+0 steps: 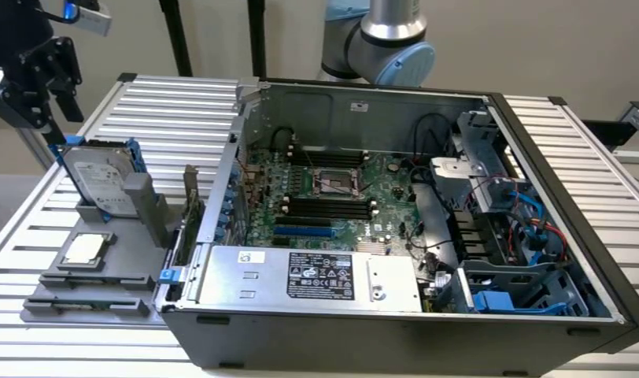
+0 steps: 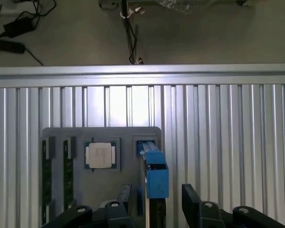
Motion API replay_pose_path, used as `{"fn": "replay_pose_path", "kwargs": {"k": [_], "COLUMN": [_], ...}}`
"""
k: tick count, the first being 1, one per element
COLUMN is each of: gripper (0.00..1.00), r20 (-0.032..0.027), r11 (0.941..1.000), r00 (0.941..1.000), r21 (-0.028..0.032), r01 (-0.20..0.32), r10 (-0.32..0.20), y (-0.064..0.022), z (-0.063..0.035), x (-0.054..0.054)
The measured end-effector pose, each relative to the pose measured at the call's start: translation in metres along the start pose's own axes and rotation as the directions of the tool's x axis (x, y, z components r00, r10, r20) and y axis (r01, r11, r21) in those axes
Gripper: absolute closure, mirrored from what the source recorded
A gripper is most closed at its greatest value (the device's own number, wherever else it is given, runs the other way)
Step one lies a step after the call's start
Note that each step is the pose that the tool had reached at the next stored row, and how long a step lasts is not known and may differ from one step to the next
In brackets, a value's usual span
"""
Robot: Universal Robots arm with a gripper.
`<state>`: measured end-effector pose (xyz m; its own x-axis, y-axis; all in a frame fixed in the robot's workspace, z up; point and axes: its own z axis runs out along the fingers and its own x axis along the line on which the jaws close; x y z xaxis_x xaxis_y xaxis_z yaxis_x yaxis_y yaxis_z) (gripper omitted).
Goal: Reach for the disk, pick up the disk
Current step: 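Pick up the disk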
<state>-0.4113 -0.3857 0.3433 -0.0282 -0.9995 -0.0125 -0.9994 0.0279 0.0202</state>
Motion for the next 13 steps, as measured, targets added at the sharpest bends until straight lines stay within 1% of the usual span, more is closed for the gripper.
{"fn": "replay_pose_path", "kwargs": {"k": [13], "gripper": [0.46], "r20": [0.0000], "r11": [1.0000], "r00": [1.0000], "r21": [0.0000], "r01": [0.003], "r10": [-0.003], "y": [-0.0003], "z": [0.0236], "x": [0.000]}}
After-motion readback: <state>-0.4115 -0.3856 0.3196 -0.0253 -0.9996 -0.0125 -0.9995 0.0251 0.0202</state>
